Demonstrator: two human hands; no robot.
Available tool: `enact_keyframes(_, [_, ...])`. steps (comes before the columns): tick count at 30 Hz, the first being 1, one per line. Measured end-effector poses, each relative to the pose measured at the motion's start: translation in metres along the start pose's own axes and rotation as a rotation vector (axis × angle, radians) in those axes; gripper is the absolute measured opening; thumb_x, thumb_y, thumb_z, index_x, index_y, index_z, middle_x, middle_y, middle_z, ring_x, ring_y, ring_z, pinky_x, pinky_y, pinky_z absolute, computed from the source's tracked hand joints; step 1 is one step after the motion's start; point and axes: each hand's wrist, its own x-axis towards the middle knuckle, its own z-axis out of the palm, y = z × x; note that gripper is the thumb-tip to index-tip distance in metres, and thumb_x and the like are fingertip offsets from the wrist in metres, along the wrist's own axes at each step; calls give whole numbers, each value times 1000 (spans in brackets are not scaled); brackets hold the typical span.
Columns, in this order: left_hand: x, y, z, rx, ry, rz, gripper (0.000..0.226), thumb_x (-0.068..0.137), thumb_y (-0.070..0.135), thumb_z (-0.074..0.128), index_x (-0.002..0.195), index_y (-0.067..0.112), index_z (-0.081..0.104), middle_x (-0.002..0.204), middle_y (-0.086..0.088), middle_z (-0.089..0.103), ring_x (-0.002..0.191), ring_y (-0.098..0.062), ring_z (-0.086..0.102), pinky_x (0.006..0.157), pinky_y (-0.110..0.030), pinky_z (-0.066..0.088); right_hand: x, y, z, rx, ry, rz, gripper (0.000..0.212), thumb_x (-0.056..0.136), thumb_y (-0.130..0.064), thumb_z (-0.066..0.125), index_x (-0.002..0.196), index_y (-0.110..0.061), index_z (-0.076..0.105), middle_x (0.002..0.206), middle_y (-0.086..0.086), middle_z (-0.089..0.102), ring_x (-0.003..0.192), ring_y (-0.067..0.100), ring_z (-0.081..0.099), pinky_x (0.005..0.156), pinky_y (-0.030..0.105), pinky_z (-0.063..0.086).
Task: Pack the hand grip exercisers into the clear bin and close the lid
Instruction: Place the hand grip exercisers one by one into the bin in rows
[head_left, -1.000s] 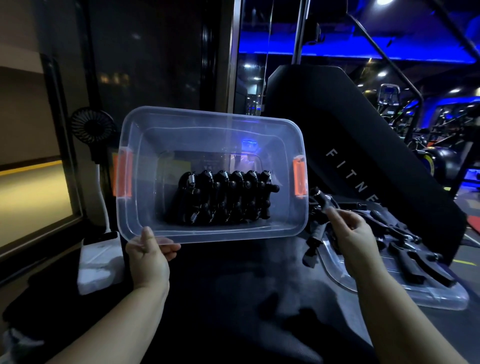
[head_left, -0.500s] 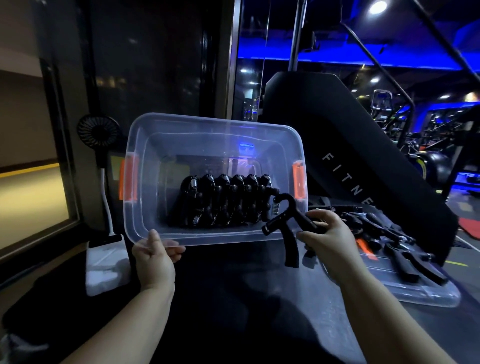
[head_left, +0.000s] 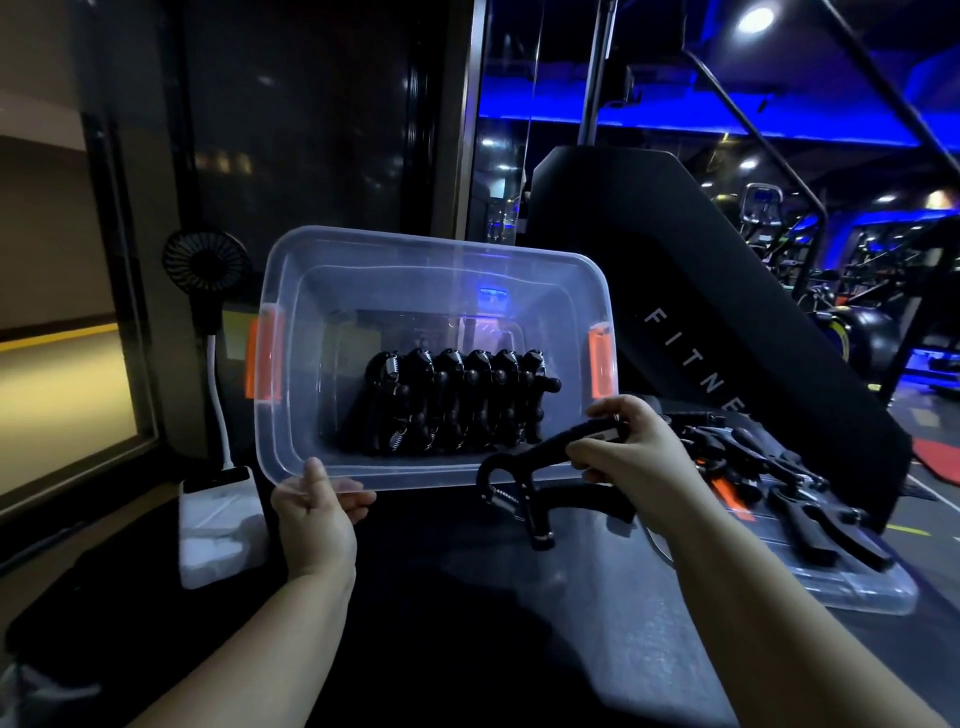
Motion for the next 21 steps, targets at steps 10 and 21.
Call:
enact_keyframes(10, [-2, 1, 1, 1, 37, -16, 42, 102, 37, 37, 69, 15, 51, 47, 0, 63, 37, -11, 58, 41, -23, 45, 17, -15, 34, -790, -386, -205, 40, 79, -26, 67, 113, -26, 45, 85, -9, 50, 79, 14, 54, 71, 29, 46])
enact_keyframes(21, [-4, 7, 1, 8, 45, -43, 41, 103, 33, 37, 83, 0, 51, 60, -11, 62, 37, -10, 57, 41, -22, 45, 32, -24, 59, -846, -326, -200, 36, 80, -30, 65, 103, -19, 39, 94, 3, 57, 83, 25, 58, 75, 35, 49])
